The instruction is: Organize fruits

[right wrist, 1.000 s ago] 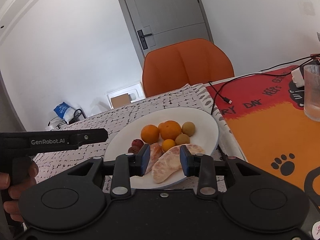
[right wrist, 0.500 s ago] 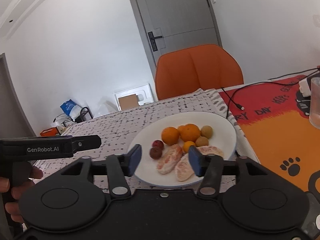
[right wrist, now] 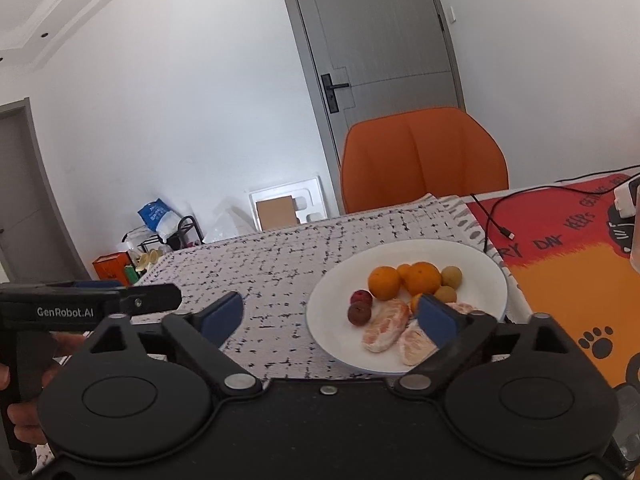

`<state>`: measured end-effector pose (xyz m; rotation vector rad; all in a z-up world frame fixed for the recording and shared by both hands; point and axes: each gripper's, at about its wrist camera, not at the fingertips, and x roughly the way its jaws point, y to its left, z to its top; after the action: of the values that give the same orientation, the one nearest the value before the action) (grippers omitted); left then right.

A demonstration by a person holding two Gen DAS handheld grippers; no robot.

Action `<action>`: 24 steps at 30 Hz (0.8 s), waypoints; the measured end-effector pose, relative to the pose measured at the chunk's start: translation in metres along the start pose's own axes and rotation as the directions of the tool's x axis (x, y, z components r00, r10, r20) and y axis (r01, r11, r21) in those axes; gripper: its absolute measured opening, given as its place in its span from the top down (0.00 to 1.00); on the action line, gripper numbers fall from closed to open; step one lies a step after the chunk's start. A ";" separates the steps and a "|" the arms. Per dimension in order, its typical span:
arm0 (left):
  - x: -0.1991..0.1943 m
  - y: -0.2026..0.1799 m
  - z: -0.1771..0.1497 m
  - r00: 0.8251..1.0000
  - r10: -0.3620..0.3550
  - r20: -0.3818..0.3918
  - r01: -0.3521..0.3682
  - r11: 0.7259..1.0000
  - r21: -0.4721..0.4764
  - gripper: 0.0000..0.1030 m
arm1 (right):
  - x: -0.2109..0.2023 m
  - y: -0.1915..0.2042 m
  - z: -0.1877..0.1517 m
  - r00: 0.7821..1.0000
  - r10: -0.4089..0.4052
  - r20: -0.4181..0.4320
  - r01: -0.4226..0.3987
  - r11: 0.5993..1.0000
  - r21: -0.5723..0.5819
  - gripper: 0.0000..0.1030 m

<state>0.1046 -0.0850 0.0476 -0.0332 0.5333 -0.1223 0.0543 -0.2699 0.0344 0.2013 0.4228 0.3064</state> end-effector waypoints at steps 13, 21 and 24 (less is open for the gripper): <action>-0.045 0.033 -0.007 0.998 0.068 0.015 -0.067 0.997 -0.037 0.00 | -0.017 0.020 0.002 1.000 0.017 -0.020 -0.017 1.000 0.024 0.00; -0.068 0.053 -0.018 0.996 0.091 0.011 -0.091 0.995 -0.051 0.00 | -0.031 0.034 -0.001 1.000 0.013 -0.026 -0.013 1.000 -0.001 0.00; -0.077 0.056 -0.024 0.994 0.112 0.016 -0.112 0.993 -0.037 0.00 | -0.034 0.038 -0.005 0.999 0.014 -0.036 -0.014 1.000 -0.003 0.00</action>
<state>0.0323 -0.0198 0.0621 -0.0391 0.5177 -0.0029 0.0132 -0.2455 0.0527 0.1958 0.4562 0.3252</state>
